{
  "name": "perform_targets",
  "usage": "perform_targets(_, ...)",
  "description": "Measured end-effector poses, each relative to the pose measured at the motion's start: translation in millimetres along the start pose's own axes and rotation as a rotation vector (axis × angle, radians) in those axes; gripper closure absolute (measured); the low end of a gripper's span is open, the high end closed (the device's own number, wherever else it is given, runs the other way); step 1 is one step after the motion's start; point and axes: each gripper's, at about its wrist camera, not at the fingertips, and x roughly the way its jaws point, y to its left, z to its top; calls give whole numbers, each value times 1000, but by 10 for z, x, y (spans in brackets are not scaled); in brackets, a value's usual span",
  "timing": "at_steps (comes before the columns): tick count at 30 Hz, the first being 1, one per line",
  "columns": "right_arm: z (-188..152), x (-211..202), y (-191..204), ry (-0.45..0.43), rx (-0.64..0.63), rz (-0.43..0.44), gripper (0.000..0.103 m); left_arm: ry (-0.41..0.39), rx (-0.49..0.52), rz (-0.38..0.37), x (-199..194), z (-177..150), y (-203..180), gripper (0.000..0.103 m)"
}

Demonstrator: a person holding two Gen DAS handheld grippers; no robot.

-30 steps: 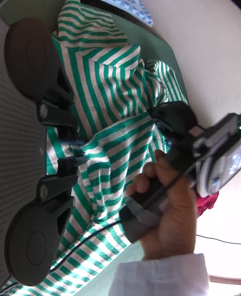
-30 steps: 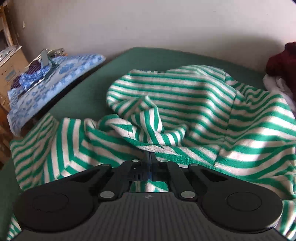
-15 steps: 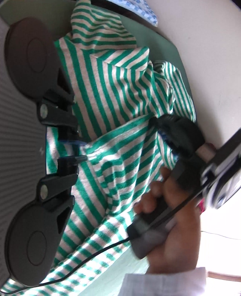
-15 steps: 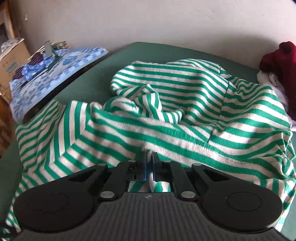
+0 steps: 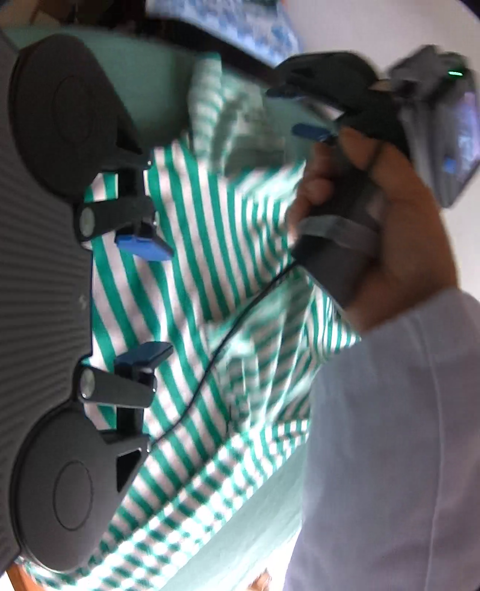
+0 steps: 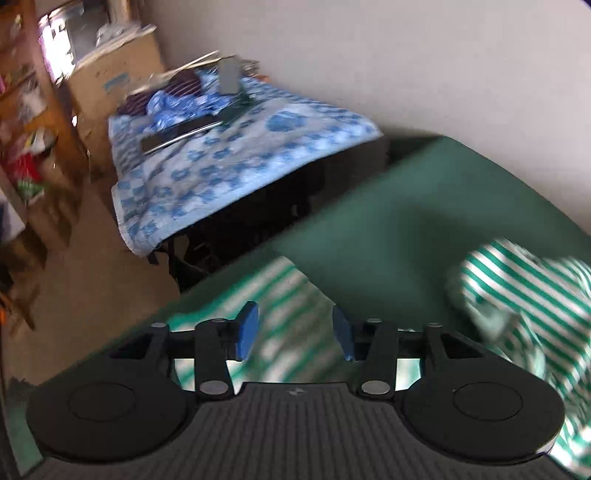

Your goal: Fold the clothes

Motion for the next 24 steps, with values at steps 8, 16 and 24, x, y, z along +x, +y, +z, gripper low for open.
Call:
perform_targets(8,277,627,143,69,205,-108,52,22,-224,117,3,-2,841,48)
perform_targets(16,269,669,118,48,166,-174,97,-12,-200,157,40,-30,1085,27)
perform_targets(24,95,66,-333,-133,331,14,96,-42,-198,117,289,108,1381,14)
